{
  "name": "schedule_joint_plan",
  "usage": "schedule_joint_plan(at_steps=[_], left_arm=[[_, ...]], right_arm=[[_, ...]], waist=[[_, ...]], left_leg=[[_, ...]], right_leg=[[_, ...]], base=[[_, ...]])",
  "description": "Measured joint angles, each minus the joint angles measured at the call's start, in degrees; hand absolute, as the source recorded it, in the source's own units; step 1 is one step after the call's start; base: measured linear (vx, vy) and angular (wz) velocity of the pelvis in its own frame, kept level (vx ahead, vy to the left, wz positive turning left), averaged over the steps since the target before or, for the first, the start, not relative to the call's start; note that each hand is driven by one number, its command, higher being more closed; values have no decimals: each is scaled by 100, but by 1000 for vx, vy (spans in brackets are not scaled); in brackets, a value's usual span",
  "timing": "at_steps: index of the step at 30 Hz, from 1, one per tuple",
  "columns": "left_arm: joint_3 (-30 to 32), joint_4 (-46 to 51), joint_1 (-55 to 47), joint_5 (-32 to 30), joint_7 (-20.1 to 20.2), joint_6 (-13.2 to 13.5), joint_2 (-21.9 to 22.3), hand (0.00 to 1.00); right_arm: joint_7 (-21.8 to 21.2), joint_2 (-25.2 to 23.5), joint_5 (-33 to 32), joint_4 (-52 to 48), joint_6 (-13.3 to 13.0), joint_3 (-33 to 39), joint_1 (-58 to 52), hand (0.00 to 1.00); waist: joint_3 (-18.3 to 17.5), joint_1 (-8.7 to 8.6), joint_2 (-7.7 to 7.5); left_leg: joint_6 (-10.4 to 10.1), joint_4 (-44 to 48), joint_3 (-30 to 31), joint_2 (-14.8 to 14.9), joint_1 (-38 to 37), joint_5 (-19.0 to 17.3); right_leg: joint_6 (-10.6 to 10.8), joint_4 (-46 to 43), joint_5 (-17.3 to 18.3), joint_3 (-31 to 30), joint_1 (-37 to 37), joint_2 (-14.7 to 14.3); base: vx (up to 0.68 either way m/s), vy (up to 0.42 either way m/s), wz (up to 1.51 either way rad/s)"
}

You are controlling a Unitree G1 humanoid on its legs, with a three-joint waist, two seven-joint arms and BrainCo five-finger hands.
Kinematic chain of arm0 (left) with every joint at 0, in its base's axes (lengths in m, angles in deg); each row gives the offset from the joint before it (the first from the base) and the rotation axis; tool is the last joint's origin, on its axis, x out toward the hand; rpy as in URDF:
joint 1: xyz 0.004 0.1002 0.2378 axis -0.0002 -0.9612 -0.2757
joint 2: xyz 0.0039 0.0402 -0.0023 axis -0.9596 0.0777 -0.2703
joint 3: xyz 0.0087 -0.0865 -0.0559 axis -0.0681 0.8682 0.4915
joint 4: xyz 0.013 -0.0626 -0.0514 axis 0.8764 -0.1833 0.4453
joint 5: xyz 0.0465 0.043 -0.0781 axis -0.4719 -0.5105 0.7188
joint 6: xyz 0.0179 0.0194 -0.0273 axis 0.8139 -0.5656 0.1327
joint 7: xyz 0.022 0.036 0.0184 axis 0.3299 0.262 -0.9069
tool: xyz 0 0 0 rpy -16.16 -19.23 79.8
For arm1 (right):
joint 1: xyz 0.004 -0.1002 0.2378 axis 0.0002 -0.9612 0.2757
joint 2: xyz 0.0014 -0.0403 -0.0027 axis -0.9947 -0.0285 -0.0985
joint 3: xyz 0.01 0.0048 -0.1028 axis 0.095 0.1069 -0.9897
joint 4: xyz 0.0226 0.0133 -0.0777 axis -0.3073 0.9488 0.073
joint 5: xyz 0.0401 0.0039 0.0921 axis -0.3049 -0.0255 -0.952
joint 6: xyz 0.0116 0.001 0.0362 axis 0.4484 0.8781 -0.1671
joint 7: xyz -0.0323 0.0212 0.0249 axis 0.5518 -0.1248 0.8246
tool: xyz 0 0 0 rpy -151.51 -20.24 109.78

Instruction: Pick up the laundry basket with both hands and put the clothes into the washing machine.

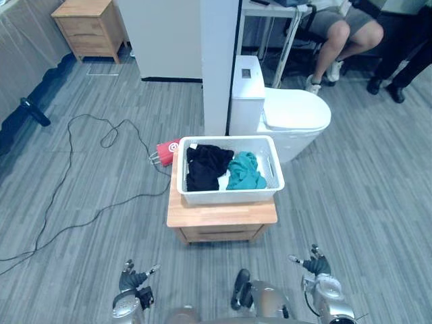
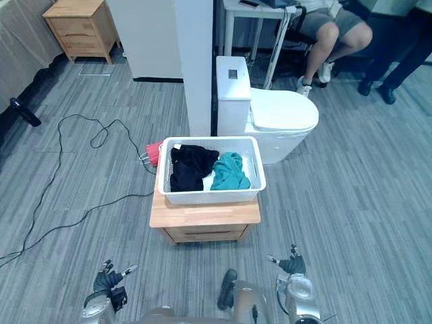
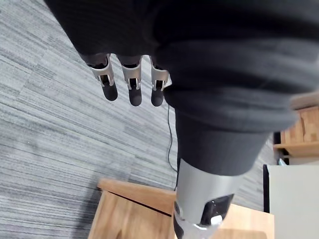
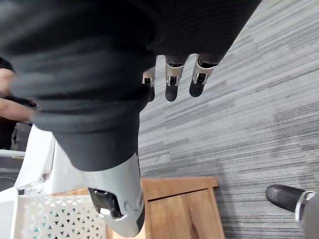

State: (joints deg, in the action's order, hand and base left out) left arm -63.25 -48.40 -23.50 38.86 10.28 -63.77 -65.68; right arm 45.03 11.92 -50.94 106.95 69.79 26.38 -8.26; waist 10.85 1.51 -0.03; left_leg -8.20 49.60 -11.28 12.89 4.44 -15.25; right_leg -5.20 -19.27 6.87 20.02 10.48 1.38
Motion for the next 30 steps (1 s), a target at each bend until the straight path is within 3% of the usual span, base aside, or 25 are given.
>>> schedule_joint_plan(at_steps=[2,3,5,6,7,9,14,19,23,27,30], left_arm=[[-11,28,-65,7,5,-2,12,0],[-20,165,-68,24,5,-2,19,0],[-15,396,-67,62,-2,7,33,0],[-16,542,-71,77,-2,21,57,0],[-15,616,-78,84,-4,25,81,0],[15,1141,-182,212,-11,44,62,0],[376,2032,-385,285,-25,189,59,0],[341,2029,-244,288,-271,274,4,0],[-235,1922,152,270,-342,271,-217,0],[-734,1401,1320,1,-558,241,-270,0],[-928,924,2224,-70,-791,146,-355,0]], right_arm=[[16,-82,-52,-182,-4,13,-31,0],[18,-100,-66,-325,-28,23,-27,0],[39,-111,-88,-513,-40,125,-26,0],[105,-118,-96,-648,-34,243,-39,0],[146,-104,-99,-773,-36,301,-64,0],[255,-192,-105,-1449,-34,431,-330,0],[265,-166,-42,-2370,-243,436,-477,0],[289,86,15,-2201,-248,294,-148,0],[383,518,28,-1624,-237,-331,614,0],[431,708,30,-948,-233,-878,2037,0],[519,723,15,-426,-152,-1134,2943,0]], waist=[[-19,80,-77],[-21,88,-167],[-26,102,-171],[-58,102,-116],[-98,93,-40],[-150,88,-140],[-240,77,-149],[-322,73,-105],[-309,76,-81],[54,77,42],[415,74,28]], left_leg=[[205,423,-27,178,414,-121],[353,126,-39,175,658,-207],[354,-980,47,107,768,-201],[317,-2077,123,47,684,-56],[330,-2612,181,19,647,303],[323,-3083,41,-174,406,554],[372,-3543,-174,-456,92,583],[476,-3859,-140,-605,-38,664],[505,-4177,-123,-665,-4,871],[606,-4160,-113,-679,504,1080],[634,-3853,-93,-679,1001,1098]], right_leg=[[-30,78,87,-109,-232,-69],[-21,211,82,-236,-324,-60],[36,357,46,-348,-421,-46],[127,427,24,-426,-450,-59],[194,482,12,-454,-458,-104],[467,795,-67,-640,-580,36],[709,1258,-224,-866,-799,210],[761,1526,-288,-837,-923,226],[719,1764,-501,-834,-862,186],[626,1737,-795,-892,-329,190],[630,1726,-930,-925,30,224]], base=[[358,-32,-47],[376,-14,-49],[316,72,-47],[229,134,-40],[216,166,-41],[203,158,-26],[121,110,-14],[70,22,4],[0,0,0],[-117,20,-4],[-231,32,-4]])
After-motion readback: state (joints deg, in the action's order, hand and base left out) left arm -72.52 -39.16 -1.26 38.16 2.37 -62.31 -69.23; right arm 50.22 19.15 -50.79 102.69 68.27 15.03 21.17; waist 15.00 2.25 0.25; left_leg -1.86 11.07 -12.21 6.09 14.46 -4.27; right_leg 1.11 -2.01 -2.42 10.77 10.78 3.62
